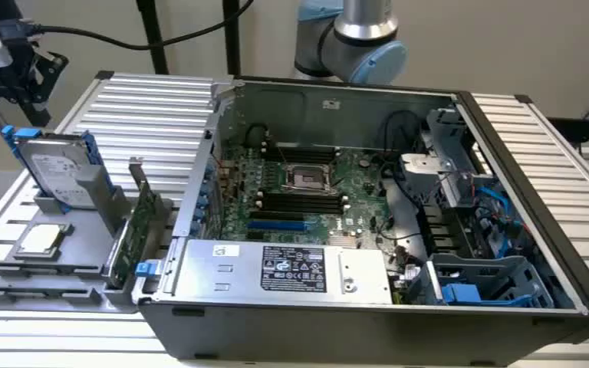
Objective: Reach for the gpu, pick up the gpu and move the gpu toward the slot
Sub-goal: 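Reach for the gpu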
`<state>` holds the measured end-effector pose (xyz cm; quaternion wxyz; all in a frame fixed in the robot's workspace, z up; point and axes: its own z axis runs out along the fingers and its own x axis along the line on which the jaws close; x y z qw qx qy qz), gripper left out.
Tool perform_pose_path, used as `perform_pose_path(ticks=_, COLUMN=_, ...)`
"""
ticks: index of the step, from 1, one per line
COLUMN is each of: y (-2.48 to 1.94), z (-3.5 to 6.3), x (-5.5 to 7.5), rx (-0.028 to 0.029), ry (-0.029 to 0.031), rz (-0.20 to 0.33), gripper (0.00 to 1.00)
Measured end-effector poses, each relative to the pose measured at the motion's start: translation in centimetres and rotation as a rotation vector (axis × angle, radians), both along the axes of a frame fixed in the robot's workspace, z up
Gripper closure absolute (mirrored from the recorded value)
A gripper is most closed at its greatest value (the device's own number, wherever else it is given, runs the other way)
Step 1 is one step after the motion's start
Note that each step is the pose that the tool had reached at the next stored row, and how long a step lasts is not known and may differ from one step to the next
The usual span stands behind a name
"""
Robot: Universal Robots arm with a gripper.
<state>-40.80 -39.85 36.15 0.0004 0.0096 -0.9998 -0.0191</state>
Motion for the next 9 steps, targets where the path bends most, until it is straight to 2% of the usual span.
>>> perform_pose_path(ticks=9, y=0.00, z=0.00, x=0.00, rx=0.0000, ry=0.0000, rz=0.000, gripper=0.89)
